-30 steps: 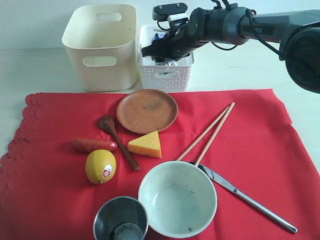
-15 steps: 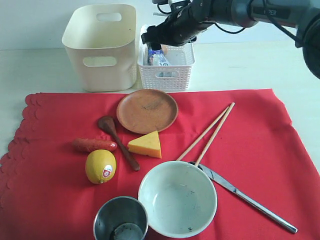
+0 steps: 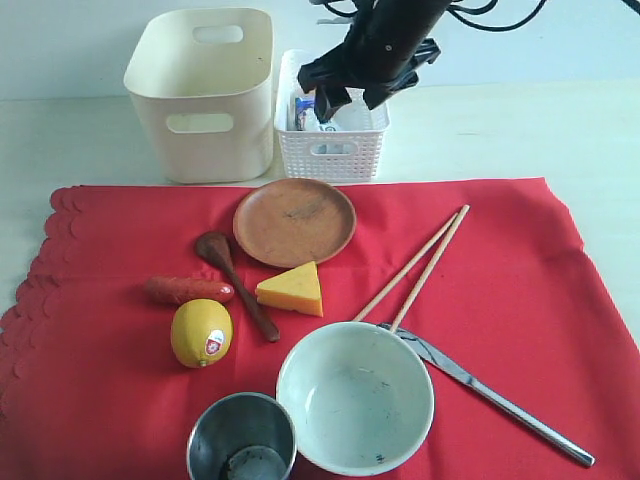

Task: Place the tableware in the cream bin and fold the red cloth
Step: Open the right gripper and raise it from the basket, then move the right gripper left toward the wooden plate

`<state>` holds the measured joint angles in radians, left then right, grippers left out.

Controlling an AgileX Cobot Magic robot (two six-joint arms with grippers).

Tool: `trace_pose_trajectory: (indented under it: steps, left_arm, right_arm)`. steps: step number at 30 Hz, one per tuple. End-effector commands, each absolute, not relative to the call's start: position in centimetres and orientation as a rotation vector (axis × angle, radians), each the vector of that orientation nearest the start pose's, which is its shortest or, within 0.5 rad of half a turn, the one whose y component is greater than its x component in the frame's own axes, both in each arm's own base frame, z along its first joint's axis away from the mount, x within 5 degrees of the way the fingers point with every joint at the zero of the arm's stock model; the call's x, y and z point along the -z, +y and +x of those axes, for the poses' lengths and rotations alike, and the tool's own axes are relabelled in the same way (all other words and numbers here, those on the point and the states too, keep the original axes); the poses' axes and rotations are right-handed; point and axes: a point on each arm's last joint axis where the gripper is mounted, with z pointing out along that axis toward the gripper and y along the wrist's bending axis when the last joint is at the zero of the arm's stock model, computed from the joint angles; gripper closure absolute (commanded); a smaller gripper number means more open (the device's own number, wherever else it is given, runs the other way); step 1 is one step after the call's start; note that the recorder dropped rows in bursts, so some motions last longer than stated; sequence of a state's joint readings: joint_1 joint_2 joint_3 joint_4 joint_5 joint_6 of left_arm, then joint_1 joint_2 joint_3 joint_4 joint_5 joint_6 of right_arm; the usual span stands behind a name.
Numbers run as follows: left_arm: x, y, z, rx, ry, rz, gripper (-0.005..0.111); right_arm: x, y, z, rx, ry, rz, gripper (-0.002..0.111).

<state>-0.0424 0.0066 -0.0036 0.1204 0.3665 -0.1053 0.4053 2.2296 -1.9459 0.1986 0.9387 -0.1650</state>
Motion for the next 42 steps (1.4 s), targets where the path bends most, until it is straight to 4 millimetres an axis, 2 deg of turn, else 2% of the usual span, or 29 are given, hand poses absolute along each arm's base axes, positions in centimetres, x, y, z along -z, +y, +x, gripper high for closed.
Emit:
trace_pose_trajectory:
  steps: [1,7,15,24,34,42]
  left_arm:
    - [-18.1,0.2,5.3,-0.015,1.841,0.011,0.107]
    - [-18.1,0.2,5.3,-0.014,1.844,0.009,0.107]
    - [-18.1,0.2,5.3,-0.015,1.844,0.011,0.107]
    - [-18.1,0.2,5.3,-0.014,1.844,0.009,0.107]
    - [-18.1,0.2,5.3,-0.014,1.844,0.009,0.107]
    - [-18.1,0.2,5.3,-0.015,1.844,0.011,0.107]
  right_arm:
    - [-22.1,20.4,43.2,-0.344,2.762,-0.692,0.044]
    - [-22.7,21.1,41.8,-0.511,2.832,-0.74,0.044]
    - [-25.1,21.6,40.9,-0.664,2.769,-0.766,0.045]
    - [-25.8,24.2,38.0,-0.692,2.742,-0.908,0.046]
    - [-25.8,28.3,34.7,-0.621,2.703,-1.113,0.046]
    - [-25.2,30.5,32.5,-0.312,2.621,-1.339,0.046]
